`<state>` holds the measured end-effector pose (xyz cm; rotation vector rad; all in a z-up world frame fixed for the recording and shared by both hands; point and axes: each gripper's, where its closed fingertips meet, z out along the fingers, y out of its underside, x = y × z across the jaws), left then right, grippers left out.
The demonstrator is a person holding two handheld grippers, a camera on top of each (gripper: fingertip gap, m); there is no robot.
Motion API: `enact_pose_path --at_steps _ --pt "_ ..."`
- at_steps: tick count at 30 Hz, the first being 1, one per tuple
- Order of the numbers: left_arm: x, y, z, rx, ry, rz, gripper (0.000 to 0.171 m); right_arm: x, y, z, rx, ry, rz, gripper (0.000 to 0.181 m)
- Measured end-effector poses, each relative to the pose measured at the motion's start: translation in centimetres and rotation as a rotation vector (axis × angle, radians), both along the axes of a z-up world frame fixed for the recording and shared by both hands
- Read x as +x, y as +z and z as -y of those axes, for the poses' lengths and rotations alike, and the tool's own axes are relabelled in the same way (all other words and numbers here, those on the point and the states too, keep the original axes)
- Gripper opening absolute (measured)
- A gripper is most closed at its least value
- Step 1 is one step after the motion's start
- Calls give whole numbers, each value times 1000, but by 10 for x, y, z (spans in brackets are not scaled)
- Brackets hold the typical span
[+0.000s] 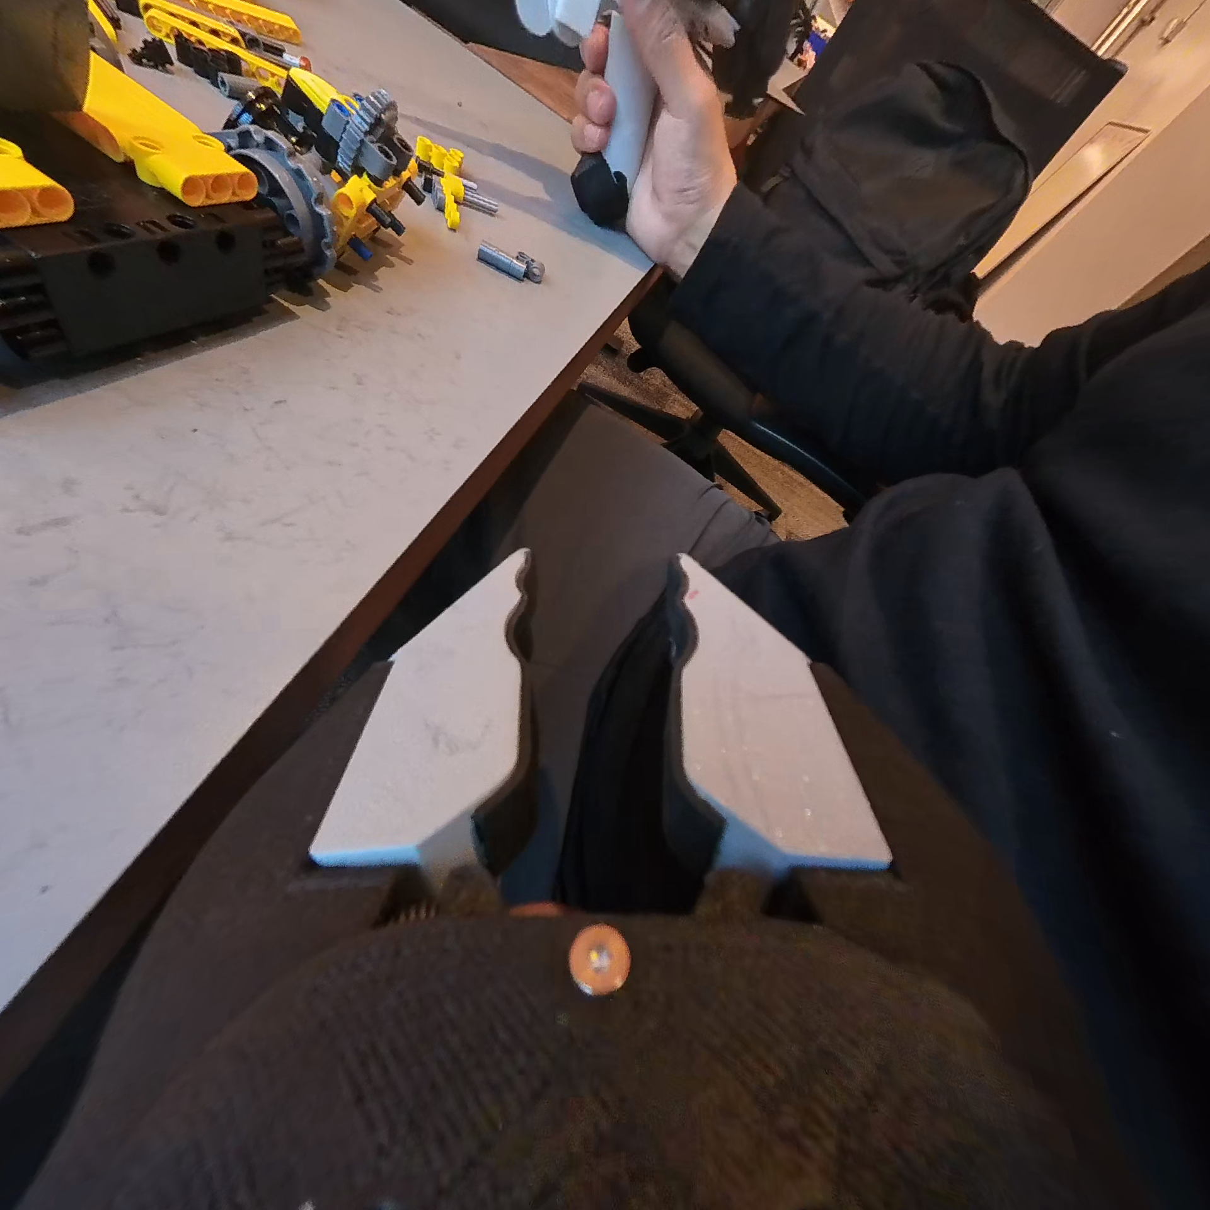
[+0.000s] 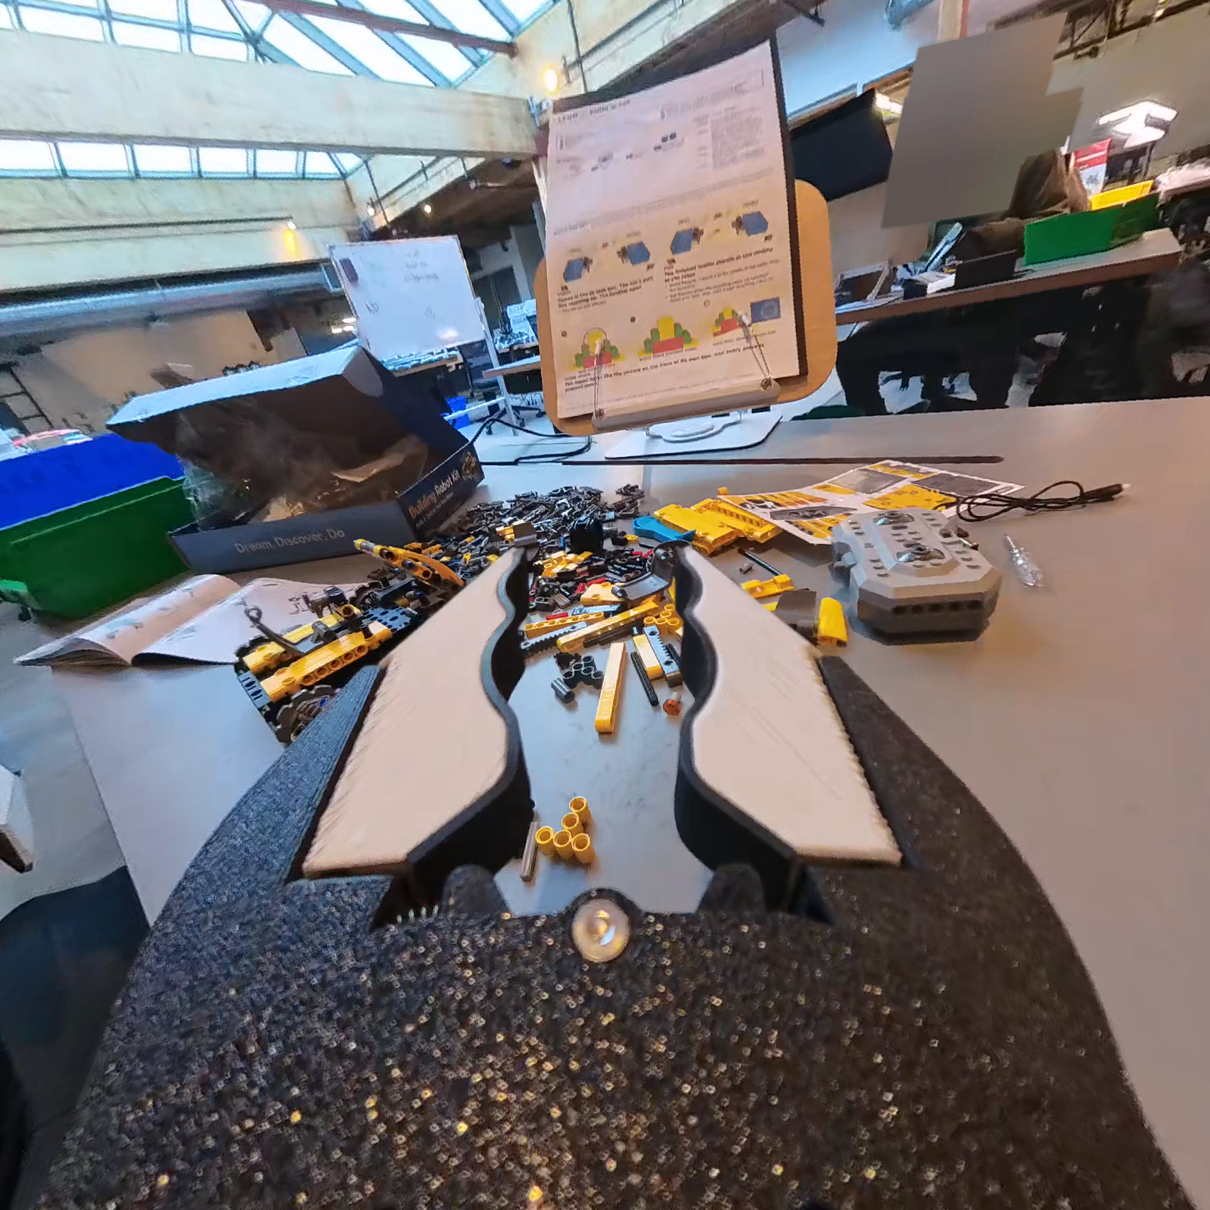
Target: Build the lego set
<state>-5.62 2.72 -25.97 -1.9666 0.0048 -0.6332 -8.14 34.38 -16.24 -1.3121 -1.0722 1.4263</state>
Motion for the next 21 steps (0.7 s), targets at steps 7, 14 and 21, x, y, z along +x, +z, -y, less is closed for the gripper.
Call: enact_pose_path --at_steps 7,14,21 --pt "-7 3 5 11 24 3 39 -4 -15 19 55 60 131 48" --pt "-18 15 12 53 59 78 39 15 -55 37 132 74 418 40" --pt "-26 19 15 66 77 102 40 12 -74 43 143 134 525 39"
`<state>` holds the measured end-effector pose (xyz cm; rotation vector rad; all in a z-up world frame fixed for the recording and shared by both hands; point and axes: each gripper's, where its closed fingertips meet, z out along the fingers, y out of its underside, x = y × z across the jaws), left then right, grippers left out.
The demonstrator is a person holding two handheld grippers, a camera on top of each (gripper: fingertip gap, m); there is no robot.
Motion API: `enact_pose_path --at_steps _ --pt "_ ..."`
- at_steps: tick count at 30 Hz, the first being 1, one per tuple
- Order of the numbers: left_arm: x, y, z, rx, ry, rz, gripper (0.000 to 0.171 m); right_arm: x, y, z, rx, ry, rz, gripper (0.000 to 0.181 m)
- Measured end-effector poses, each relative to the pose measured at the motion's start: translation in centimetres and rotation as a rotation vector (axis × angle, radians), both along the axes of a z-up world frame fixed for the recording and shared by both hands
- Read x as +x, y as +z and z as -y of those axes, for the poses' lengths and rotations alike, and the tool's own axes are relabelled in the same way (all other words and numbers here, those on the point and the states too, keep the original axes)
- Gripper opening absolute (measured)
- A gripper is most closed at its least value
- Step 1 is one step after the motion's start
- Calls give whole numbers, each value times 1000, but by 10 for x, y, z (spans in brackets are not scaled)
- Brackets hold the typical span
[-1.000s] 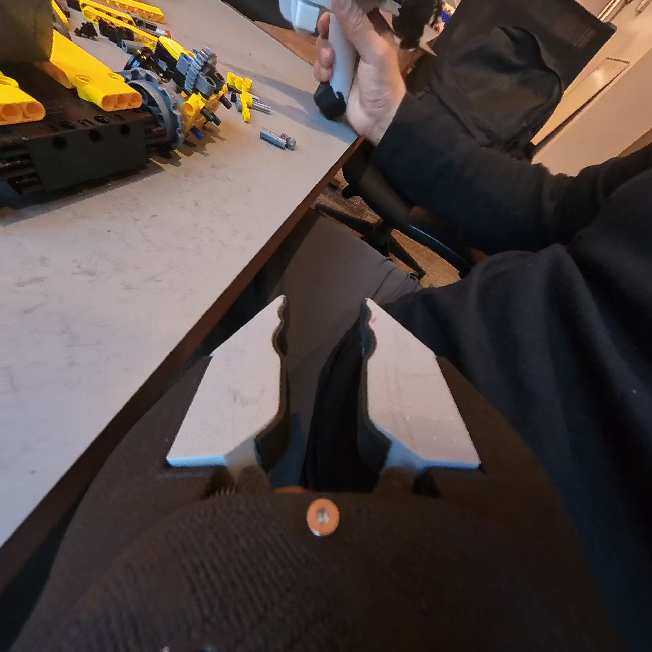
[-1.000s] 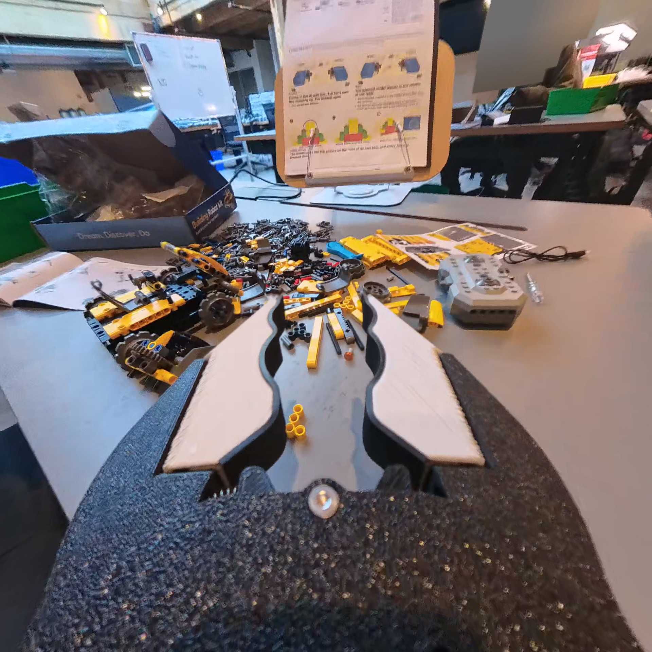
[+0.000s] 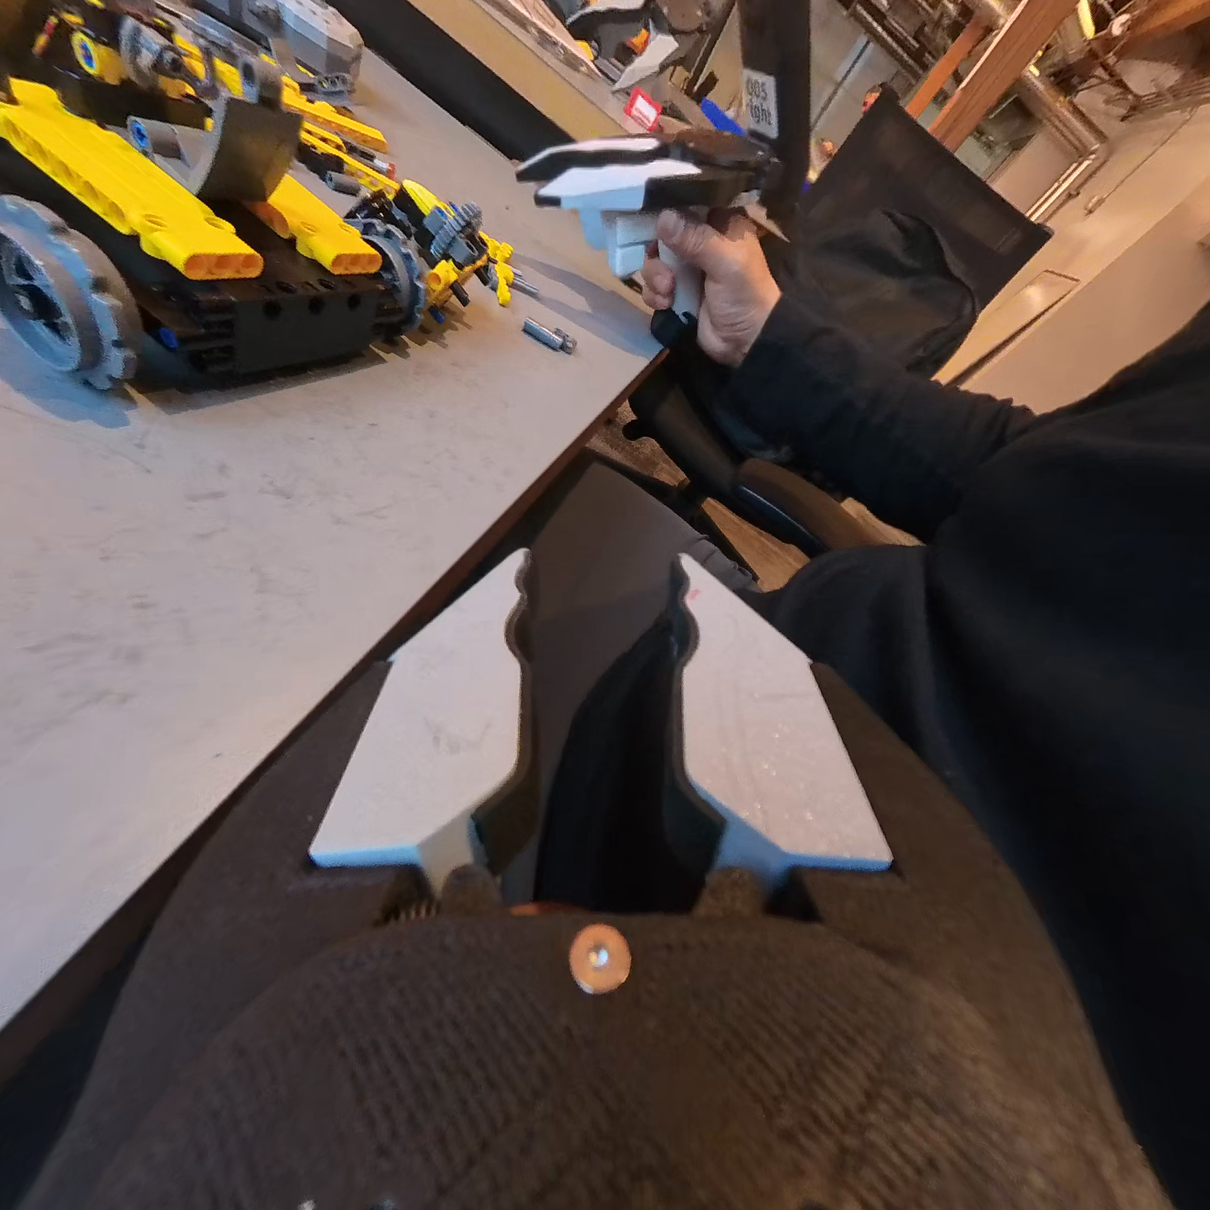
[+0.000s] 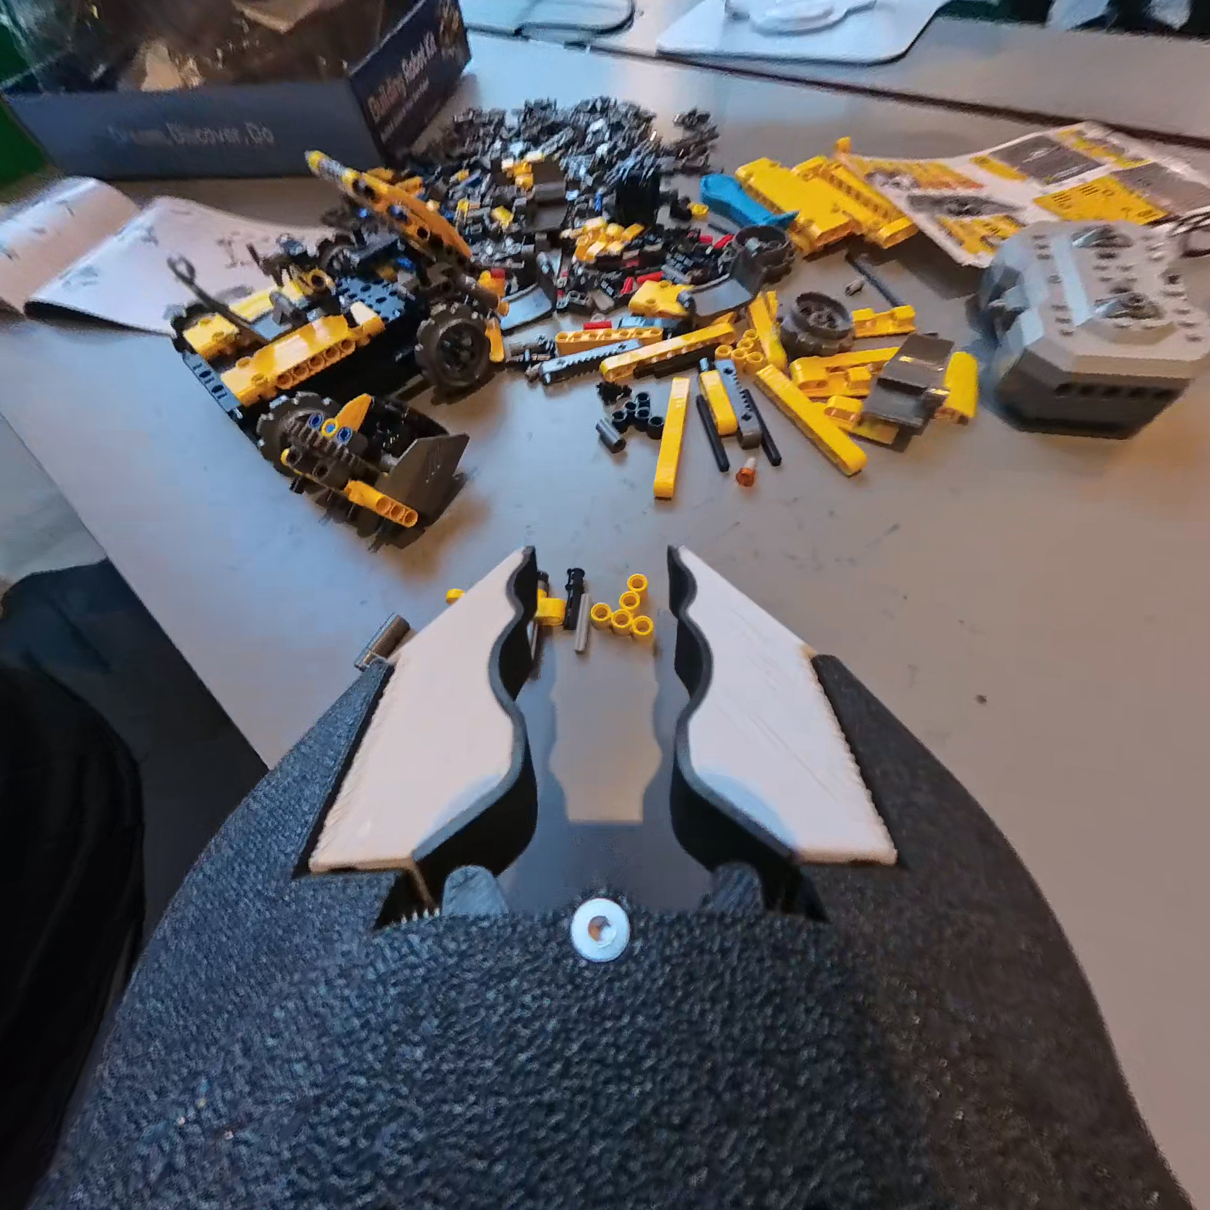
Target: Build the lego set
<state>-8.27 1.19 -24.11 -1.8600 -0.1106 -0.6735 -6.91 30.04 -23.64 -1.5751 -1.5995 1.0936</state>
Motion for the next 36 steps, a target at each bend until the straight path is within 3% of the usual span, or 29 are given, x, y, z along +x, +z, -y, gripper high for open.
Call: enact_pose_path --at_steps 5,23,36 --pt "-8 2 2 7 22 13 40 -5 -11 6 11 40 65 37" --pt "-9 -8 -6 -20 34 23 40 -2 7 9 -20 63 -47 29" --pt "-10 -9 -4 -28 44 19 40 -2 3 17 -19 116 -24 30"
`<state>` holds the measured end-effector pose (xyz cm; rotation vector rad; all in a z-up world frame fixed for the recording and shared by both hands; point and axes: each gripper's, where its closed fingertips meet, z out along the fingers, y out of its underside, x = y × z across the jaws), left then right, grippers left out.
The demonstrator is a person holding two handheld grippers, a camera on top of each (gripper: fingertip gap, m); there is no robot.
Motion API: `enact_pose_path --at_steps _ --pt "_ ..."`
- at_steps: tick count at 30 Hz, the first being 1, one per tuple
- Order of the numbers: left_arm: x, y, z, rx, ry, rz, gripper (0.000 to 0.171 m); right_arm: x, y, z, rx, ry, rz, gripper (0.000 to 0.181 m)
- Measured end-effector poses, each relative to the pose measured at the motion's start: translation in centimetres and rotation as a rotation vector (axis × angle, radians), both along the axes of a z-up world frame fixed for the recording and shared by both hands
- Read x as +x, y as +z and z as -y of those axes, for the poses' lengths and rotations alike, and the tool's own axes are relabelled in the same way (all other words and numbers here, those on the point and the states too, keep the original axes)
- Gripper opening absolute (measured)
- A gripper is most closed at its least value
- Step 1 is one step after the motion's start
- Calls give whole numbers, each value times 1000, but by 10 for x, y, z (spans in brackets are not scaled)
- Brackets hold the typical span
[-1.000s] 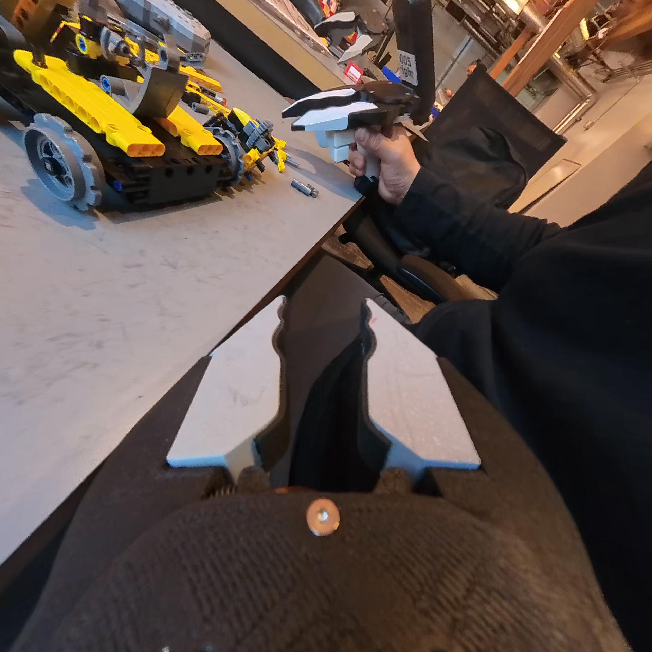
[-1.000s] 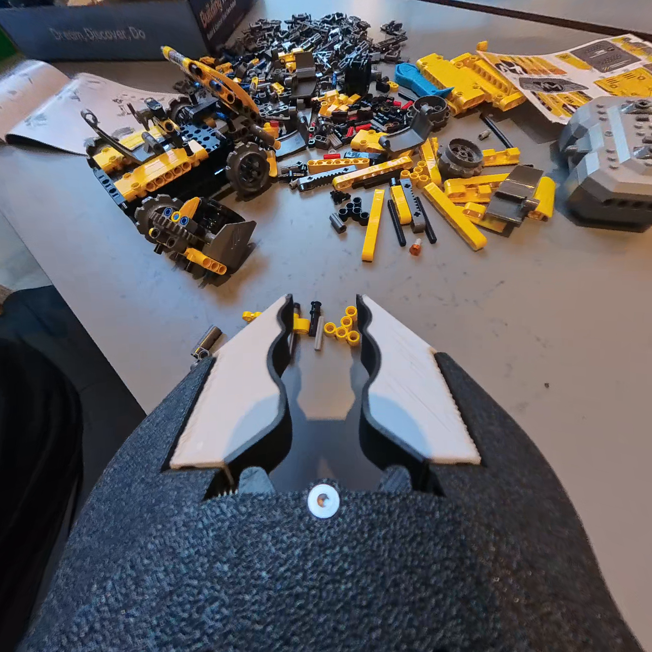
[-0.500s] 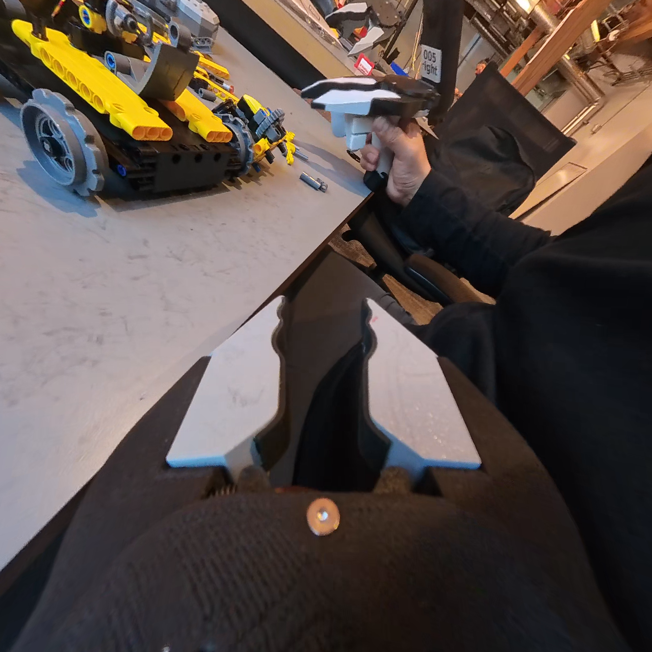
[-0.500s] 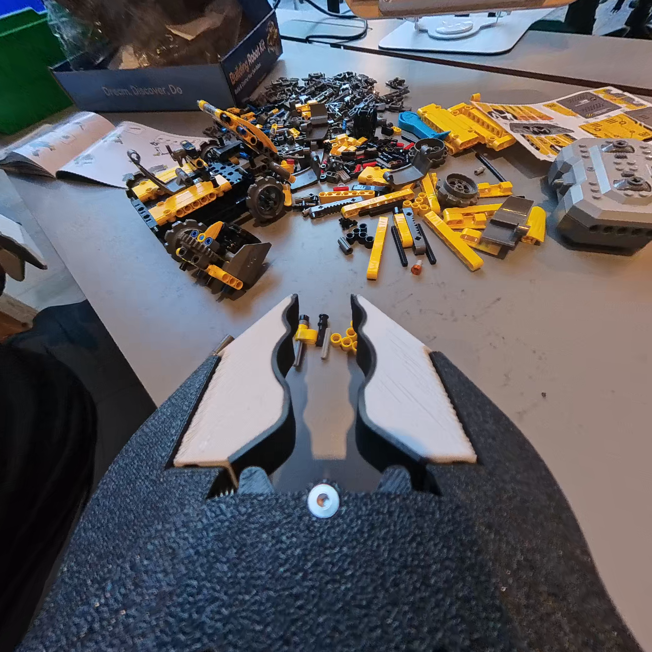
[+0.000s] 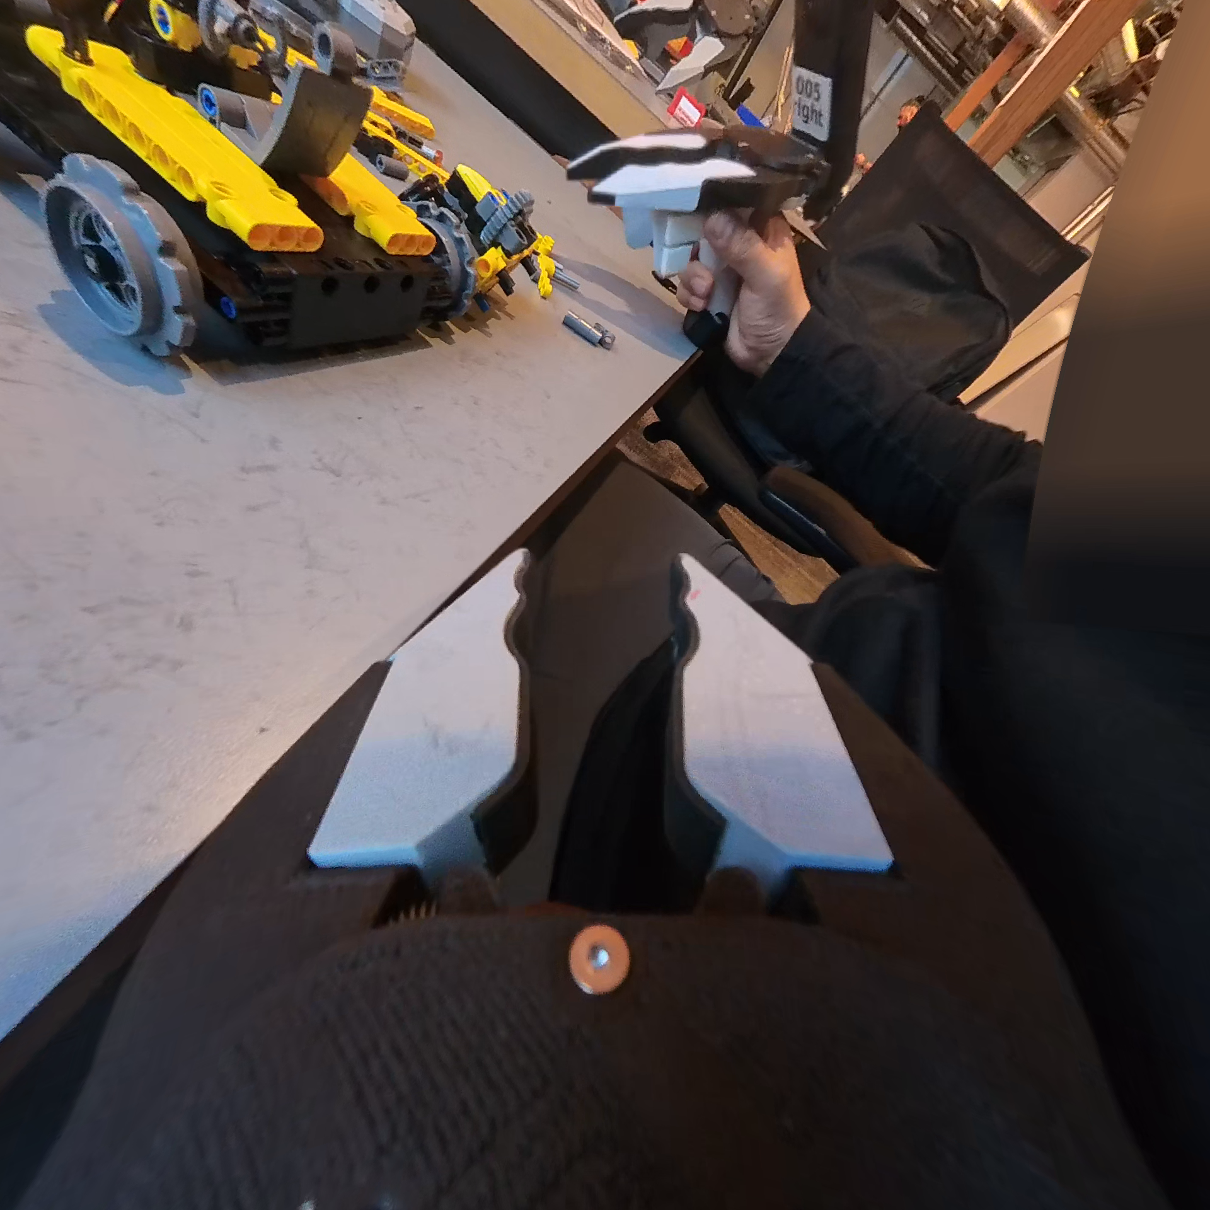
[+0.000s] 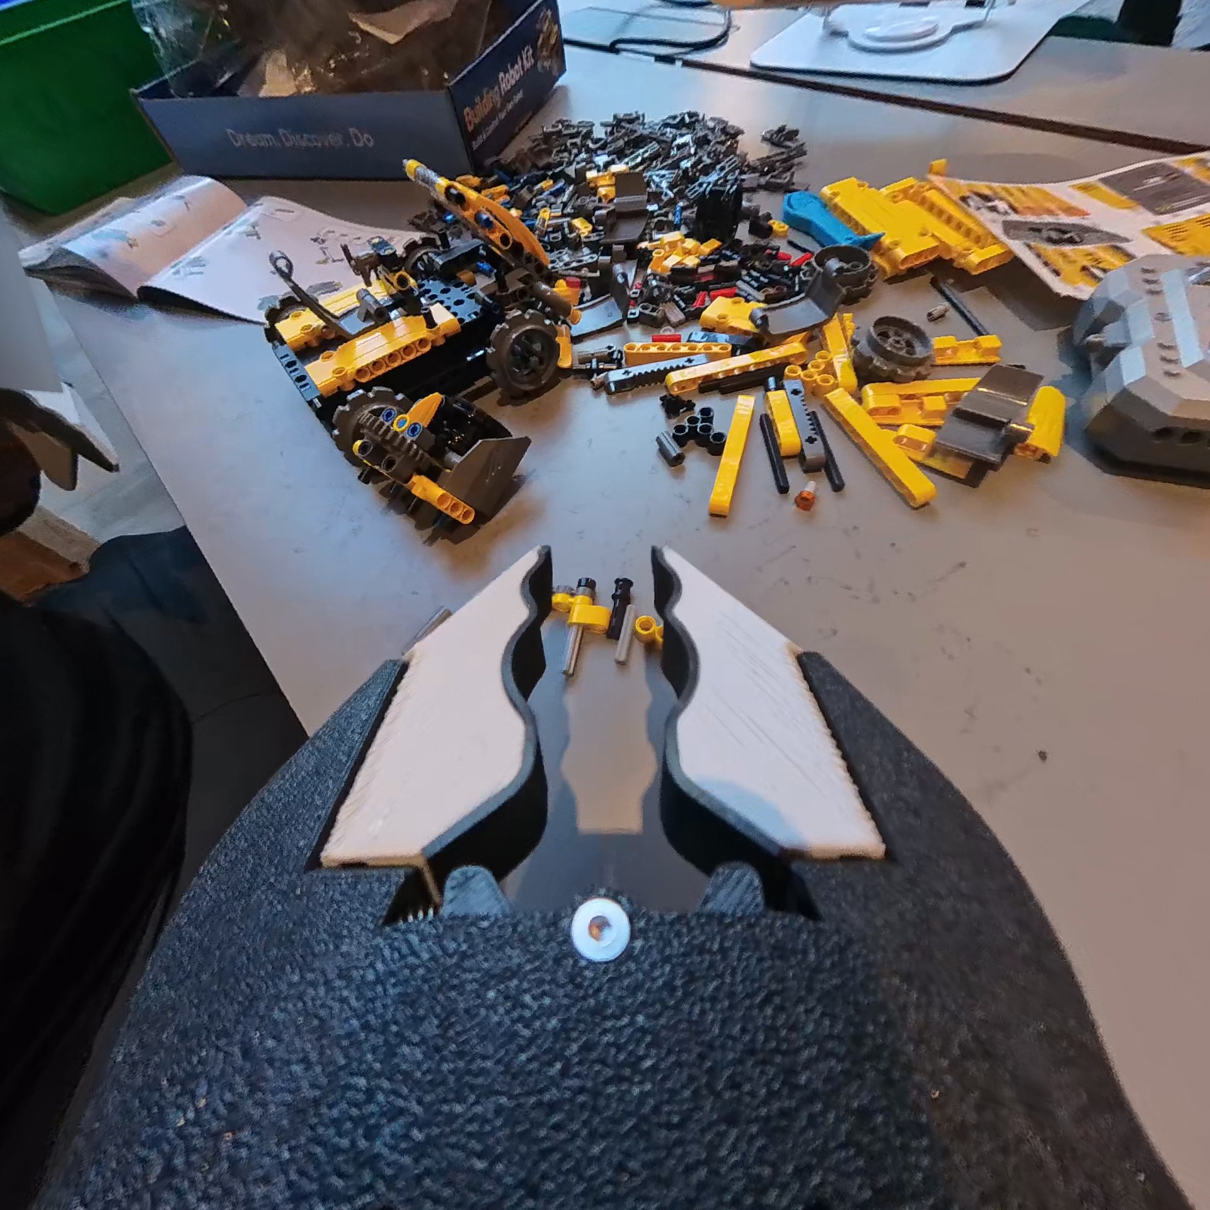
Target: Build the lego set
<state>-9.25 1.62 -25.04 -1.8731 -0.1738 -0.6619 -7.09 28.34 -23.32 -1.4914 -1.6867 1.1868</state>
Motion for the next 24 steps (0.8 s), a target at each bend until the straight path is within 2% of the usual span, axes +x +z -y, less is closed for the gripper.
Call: enact_pose_path --at_steps 9,15,19,24 --pt "2 -1 -5 -7 4 3 40 0 -4 2 41 6 24 25" --pt "6 -3 -8 -17 0 -41 40 6 -19 3 136 5 105 13" --pt "8 -3 -8 -18 -12 -41 40 10 -29 9 175 12 165 13" --pt "8 -2 -6 -11 -15 -31 40 14 -37 8 137 13 226 14"
